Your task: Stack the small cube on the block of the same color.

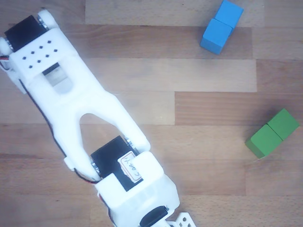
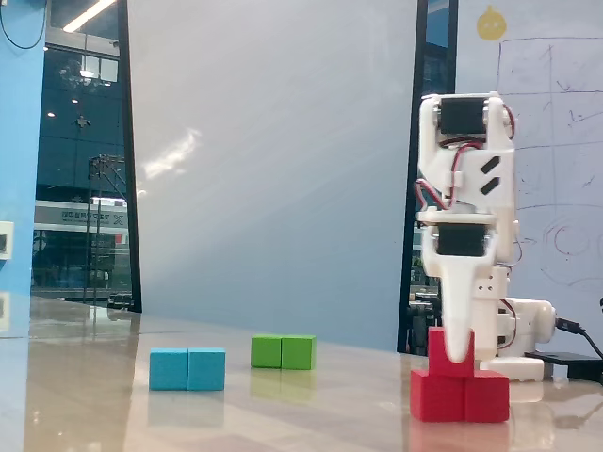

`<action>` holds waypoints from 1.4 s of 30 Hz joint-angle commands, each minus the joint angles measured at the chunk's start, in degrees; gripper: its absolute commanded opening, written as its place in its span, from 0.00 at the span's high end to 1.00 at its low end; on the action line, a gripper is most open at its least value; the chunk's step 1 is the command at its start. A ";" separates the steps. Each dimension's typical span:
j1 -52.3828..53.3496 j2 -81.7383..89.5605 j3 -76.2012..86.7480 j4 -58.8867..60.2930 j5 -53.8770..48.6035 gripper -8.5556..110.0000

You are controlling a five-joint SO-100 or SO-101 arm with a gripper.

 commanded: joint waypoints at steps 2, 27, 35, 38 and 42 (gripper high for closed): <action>7.65 1.85 -4.83 0.53 -0.79 0.59; 39.55 30.59 14.33 -10.90 -4.75 0.59; 37.97 47.64 38.06 -12.74 -4.66 0.59; 37.97 52.29 44.21 -16.00 -4.04 0.59; 37.97 58.27 52.29 -24.35 -4.04 0.60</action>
